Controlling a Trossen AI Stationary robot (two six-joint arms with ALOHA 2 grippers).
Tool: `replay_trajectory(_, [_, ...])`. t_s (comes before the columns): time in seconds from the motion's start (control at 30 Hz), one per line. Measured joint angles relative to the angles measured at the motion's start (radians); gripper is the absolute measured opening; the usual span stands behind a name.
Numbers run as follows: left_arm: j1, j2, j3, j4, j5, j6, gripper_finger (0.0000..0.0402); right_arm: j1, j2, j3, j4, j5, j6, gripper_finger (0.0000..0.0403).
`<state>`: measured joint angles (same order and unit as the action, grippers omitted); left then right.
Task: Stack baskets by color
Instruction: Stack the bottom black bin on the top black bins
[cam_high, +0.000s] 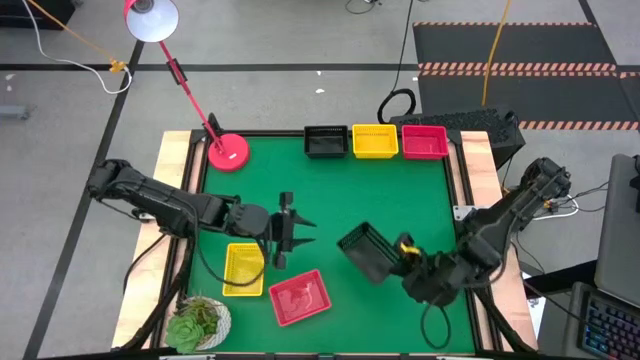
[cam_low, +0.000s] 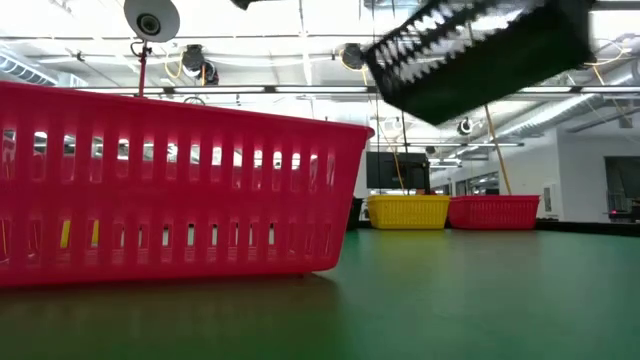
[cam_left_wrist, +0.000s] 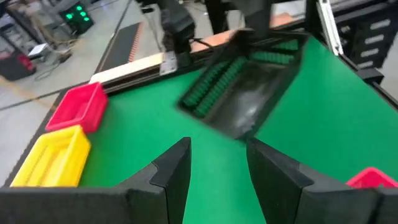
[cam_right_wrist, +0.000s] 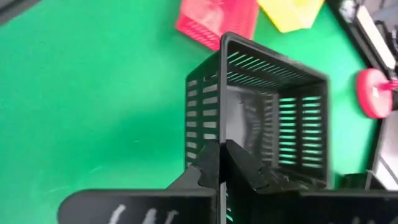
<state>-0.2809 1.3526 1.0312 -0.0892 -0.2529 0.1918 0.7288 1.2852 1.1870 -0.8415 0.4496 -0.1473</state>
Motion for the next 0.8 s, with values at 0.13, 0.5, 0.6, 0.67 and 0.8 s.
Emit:
replay_trajectory(0.13, [-0.018,0.102,0.11,-0.037,0.004,0.046,0.0159,-0.058,-0.016,-0.004,0.002,0.0,-0.009,0.0])
replay_trajectory(0.5, [-0.028,0.364,0.37,-0.173,0.021,0.066,0.0201,-0.088,-0.021,-0.076,0.06,-0.008,-0.055,0.0])
replay_trajectory(0.6, [-0.025,0.413,0.406,-0.177,0.021,0.1,0.0236,-0.088,-0.021,-0.082,0.059,-0.008,-0.056,0.0])
replay_trajectory(0.67, [-0.024,0.439,0.423,-0.179,0.036,0.128,0.0253,-0.088,-0.021,-0.083,0.06,-0.008,-0.056,0.0])
replay_trajectory(0.8, [-0.016,0.47,0.434,-0.178,0.054,0.158,0.0262,-0.088,-0.021,-0.083,0.061,-0.008,-0.058,0.0001])
